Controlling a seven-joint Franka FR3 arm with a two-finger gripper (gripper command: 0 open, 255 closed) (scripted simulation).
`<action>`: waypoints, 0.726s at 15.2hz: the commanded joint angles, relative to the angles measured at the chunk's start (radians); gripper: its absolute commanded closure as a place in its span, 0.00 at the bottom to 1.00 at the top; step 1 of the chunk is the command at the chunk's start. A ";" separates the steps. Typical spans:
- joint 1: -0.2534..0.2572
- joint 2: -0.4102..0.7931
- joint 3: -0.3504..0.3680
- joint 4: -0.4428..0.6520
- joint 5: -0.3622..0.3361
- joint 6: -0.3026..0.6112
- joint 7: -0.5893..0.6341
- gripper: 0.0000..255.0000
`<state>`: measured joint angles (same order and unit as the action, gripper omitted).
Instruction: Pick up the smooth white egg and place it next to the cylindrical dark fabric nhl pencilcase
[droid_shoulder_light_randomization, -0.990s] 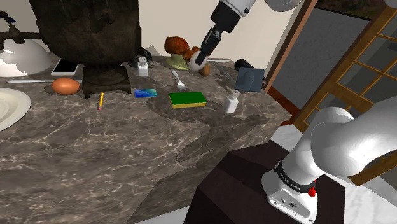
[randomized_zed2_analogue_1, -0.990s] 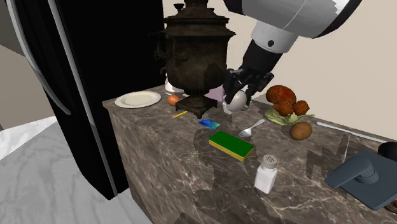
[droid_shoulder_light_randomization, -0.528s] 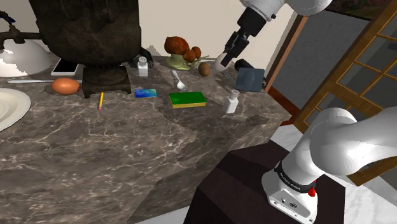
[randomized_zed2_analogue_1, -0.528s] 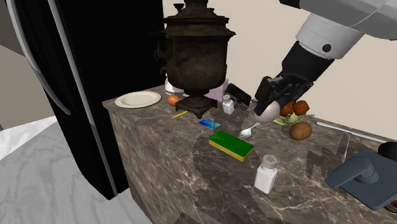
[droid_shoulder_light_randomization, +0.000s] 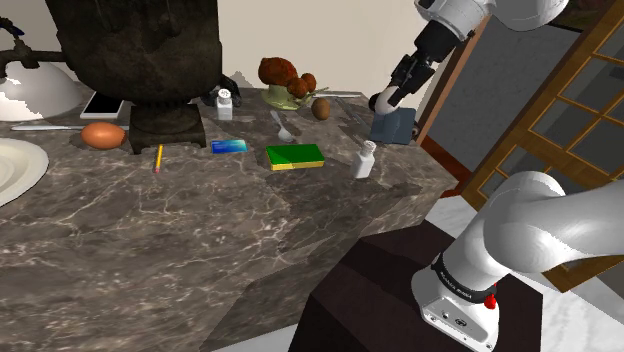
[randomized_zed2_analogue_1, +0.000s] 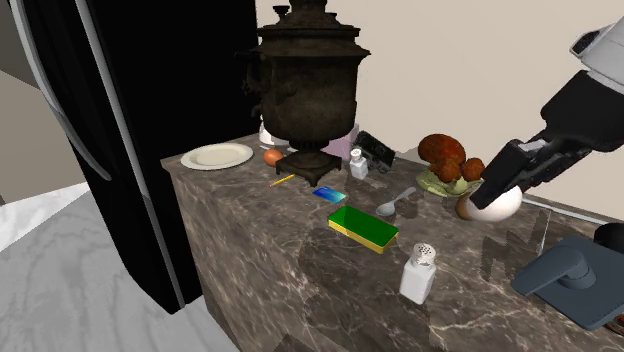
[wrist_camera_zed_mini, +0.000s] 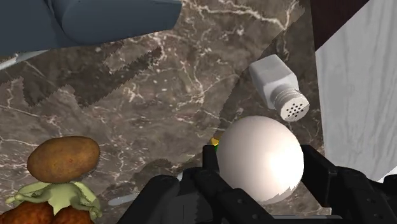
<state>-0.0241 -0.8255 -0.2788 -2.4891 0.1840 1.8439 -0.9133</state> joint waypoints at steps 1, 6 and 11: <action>-0.024 -0.026 -0.039 -0.002 -0.029 -0.035 -0.038 1.00; -0.077 -0.054 -0.147 0.024 -0.104 -0.115 -0.140 1.00; -0.115 -0.050 -0.260 0.081 -0.178 -0.185 -0.248 1.00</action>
<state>-0.1341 -0.8811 -0.5176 -2.4239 0.0194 1.6720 -1.1401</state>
